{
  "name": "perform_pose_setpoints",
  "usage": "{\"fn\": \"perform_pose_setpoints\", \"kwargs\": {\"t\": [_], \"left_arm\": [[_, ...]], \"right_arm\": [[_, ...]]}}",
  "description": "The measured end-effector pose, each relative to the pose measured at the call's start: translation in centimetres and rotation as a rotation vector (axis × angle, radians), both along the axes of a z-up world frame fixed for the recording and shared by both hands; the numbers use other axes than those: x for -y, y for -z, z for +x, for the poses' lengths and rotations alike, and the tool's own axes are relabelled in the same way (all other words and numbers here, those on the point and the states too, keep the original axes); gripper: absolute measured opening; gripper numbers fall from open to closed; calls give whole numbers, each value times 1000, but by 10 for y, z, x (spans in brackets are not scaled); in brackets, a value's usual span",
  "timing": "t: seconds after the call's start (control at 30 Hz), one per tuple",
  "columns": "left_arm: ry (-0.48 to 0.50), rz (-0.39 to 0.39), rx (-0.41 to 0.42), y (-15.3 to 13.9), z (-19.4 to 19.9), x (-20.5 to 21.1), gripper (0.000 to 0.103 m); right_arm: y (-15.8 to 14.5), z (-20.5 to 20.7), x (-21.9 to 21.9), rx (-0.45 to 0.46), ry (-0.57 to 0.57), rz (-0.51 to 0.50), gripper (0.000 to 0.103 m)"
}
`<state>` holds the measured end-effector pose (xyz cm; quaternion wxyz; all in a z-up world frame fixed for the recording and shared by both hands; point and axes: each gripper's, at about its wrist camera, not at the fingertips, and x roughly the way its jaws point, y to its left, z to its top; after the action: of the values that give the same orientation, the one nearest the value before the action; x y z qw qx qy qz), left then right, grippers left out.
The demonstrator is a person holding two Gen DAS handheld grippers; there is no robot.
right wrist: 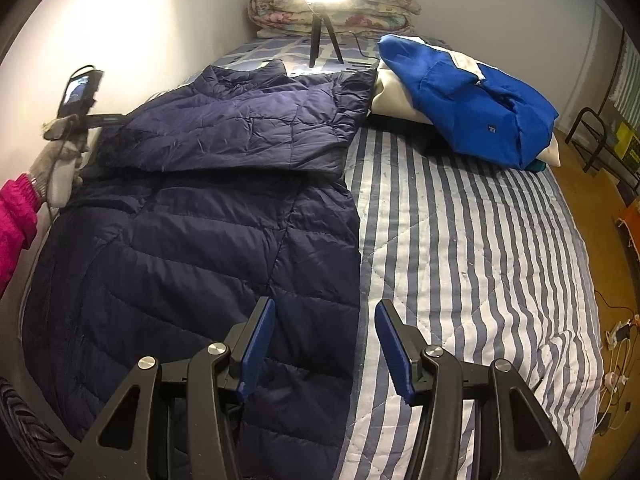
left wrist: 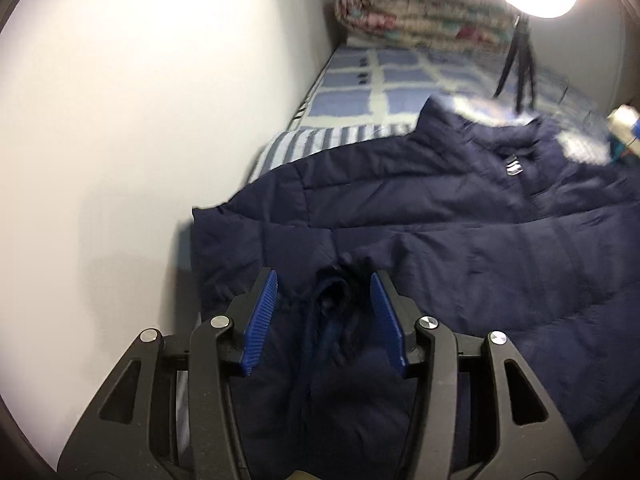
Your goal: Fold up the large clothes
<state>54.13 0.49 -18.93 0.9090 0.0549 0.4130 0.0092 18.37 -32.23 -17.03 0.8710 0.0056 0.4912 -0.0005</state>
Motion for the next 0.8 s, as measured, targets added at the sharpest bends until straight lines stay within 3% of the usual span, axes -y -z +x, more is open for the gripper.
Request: {"fn": "perform_pose_setpoints", "kwargs": {"t": [0.1,0.17,0.23,0.33,0.47,0.63,0.7,0.77,0.8], "left_arm": [[90,-61,-32,2,-28,4,45],[128,-14,-62,14,-36,14,38],[116,43,-77,28,-33,21,38],[67,30,-107,42,-20,22,38],[75,95,-126,54,-11,29,39],[50,38,-95,22,-33,17,39],[68,6,-77,2,-51,11,47],[93,-21,-51,-21,-79,3,63],[102,-30,-41,-30,-92,0,65]], "right_arm": [[0,0,0,1,2,5,54],[0,1,0,1,4,17,54],[0,2,-2,0,0,24,54],[-1,2,-9,1,-15,18,54],[-2,2,-12,13,-31,-6,54],[2,3,1,5,1,20,54],[1,0,6,17,3,42,54],[-2,-5,11,36,-2,64,54],[-3,-7,12,41,-6,71,54]]}}
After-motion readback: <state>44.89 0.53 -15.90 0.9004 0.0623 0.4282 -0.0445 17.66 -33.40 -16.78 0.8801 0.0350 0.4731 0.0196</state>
